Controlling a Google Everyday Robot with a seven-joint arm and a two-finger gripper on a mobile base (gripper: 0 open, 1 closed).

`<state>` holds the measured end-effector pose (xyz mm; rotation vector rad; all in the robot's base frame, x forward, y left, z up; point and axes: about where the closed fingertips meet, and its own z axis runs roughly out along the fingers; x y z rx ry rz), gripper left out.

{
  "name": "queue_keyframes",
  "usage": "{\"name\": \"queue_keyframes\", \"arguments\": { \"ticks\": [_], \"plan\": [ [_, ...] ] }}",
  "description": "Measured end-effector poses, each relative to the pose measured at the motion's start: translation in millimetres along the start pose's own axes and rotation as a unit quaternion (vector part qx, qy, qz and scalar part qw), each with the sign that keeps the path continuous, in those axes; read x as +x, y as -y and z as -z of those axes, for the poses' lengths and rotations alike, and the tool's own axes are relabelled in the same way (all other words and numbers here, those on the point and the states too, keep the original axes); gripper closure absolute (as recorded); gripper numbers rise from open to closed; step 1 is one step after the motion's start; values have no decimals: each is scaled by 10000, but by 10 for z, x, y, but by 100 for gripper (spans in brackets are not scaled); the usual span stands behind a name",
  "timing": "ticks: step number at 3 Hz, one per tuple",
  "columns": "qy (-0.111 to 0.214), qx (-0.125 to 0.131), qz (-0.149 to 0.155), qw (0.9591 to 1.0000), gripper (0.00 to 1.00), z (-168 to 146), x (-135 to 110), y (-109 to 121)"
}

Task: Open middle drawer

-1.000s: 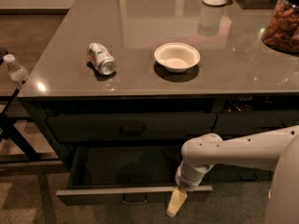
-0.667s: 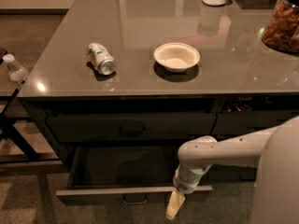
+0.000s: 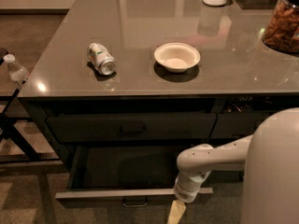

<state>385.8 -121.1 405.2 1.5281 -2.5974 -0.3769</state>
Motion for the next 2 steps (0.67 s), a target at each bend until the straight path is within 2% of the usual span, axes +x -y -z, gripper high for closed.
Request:
{"name": "queue_keyframes", "arguments": {
  "ticks": [1,2],
  "plan": [
    [-58,19,-208,9998,0,200,440,-207],
    [-51,54,-217,9997,0,225,452,-199]
  ]
}}
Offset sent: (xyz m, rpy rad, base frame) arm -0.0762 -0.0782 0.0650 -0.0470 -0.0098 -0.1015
